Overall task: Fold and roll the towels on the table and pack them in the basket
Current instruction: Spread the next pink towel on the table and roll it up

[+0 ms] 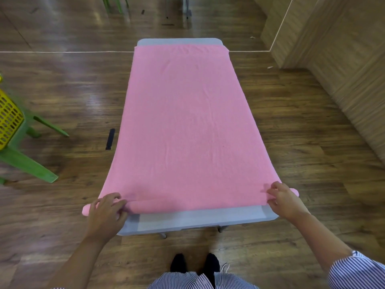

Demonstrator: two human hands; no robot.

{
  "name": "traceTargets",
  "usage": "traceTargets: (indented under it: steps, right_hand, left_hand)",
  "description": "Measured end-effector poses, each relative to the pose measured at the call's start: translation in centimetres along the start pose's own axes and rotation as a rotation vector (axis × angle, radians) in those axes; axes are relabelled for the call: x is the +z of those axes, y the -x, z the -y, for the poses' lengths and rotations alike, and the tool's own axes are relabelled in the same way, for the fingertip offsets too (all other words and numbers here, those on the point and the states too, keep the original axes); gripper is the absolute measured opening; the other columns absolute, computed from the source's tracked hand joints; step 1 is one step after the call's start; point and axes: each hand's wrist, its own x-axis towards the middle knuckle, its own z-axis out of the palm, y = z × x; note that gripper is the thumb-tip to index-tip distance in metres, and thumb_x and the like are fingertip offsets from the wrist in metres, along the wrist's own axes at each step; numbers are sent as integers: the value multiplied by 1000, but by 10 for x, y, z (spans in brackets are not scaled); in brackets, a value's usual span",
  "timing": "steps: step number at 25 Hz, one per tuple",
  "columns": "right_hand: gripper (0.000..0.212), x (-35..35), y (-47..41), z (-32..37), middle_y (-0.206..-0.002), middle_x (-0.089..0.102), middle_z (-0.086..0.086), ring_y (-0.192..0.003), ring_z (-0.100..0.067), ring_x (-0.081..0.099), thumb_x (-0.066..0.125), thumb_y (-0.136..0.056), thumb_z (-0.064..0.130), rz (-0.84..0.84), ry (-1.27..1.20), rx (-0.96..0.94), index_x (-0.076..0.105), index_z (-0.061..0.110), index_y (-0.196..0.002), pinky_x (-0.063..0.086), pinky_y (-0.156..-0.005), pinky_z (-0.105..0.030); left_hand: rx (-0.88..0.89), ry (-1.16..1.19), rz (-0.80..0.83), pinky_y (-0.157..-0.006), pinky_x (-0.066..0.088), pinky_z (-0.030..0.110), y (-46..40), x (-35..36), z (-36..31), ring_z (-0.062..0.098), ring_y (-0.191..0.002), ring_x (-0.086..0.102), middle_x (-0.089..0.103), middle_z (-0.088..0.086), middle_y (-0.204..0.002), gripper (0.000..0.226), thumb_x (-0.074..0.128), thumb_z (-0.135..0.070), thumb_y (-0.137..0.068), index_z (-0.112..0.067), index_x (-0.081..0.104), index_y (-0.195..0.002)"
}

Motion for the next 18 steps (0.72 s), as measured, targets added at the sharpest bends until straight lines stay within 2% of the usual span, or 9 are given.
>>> traceTargets:
  steps: [2, 5, 8, 10, 14, 18]
  right_hand:
    - [35, -2, -3, 2, -85, 61, -9, -72, -30, 60, 72, -57, -13, -33, 9, 7, 67, 3, -87, 50, -56, -37]
    - [29, 2, -2, 2, -83, 68, -6, -70, -31, 65, 71, -63, -13, -48, -21, -5, 70, 5, -86, 53, -56, -37]
    - [36, 0, 0, 5, -107, 66, -4, -98, -28, 62, 68, -74, 1, 22, -88, 83, 67, 8, -110, 54, -72, -39]
    - [44, -2, -1, 7, -117, 62, -3, -109, -26, 56, 67, -76, 6, 92, -65, 111, 61, 10, -120, 51, -80, -38]
    - [36, -6, -4, 12, -104, 68, -4, -97, -24, 61, 66, -78, 11, 96, -51, 105, 66, 13, -114, 47, -79, -32]
    - [28, -6, -4, 9, -88, 64, 0, -87, -22, 61, 61, -79, 12, 150, -39, 99, 71, 16, -105, 47, -73, -33]
  left_hand:
    - [-6, 1, 14, -79, 37, 41, -2, 0, -1, 20, -95, 58, 65, 0, -98, 37, 40, -29, -74, -17, 69, -93]
    - [2, 21, 49, -75, 46, 44, -3, 0, -3, 27, -84, 65, 69, 1, -93, 39, 41, -31, -74, -12, 70, -92]
    - [11, 15, 91, -73, 49, 42, -6, -2, -5, 27, -80, 65, 69, 0, -93, 44, 44, -37, -68, -11, 69, -93]
    - [14, 19, 99, -69, 50, 42, -6, -2, -7, 27, -77, 66, 70, 1, -92, 43, 41, -33, -70, -11, 70, -93]
    - [-14, 36, 96, -69, 50, 43, 0, 0, -5, 26, -73, 68, 72, 1, -86, 40, 40, -30, -74, -10, 72, -88]
    - [-27, 25, 91, -68, 50, 44, 0, 0, -2, 25, -70, 68, 72, 0, -81, 42, 39, -32, -72, -11, 73, -83]
